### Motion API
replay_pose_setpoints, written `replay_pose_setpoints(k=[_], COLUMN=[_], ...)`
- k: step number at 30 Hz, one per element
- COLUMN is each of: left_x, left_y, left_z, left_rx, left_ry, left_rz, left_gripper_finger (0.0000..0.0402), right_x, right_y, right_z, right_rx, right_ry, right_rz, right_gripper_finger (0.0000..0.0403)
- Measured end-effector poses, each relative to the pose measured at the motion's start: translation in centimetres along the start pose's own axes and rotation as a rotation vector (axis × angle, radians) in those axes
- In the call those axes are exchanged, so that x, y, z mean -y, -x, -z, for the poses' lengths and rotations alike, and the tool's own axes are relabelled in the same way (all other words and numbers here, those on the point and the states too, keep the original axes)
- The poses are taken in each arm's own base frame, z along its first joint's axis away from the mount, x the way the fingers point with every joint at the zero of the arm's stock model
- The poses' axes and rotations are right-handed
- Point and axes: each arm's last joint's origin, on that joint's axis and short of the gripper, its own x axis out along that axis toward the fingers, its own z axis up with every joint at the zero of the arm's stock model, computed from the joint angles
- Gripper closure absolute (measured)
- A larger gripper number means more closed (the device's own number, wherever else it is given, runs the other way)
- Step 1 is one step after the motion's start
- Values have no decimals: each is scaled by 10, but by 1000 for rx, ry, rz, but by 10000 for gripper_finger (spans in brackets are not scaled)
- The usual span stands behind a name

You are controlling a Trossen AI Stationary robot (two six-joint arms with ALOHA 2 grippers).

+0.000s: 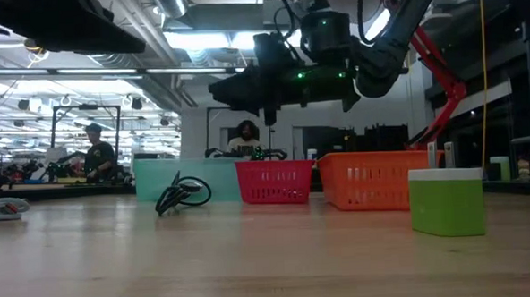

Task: Pick and place items into bin
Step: Put the blue charger cable into the red basket

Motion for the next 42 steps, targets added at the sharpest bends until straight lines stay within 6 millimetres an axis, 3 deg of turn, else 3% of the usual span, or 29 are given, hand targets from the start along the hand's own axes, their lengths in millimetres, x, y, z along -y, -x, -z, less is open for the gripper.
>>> replay_pose_setpoints(k=[8,14,20,26,33,42], left_x=[3,8,16,21,27,20], left_y=[-1,-5,-11,-17,-19,-6], left_z=[2,7,15,21,5,-20], left_rx=[-14,-46,-101,-142,-306,-655], left_ry=[92,110,199,296,314,421], left_rz=[46,87,117,101,91,55], left_gripper_finger=[400,400,400,400,400,400], right_x=[-29,-41,-45,-57,-67,-73], right_y=[-4,-5,0,10,30,67], right_z=[8,16,3,5,13,18], right_rx=[-33,-100,-139,-325,-475,-261], right_ry=[206,252,265,302,309,353], right_rz=[-74,-79,-77,-105,-132,-63], right_gripper_finger=[396,399,402,402,403,403])
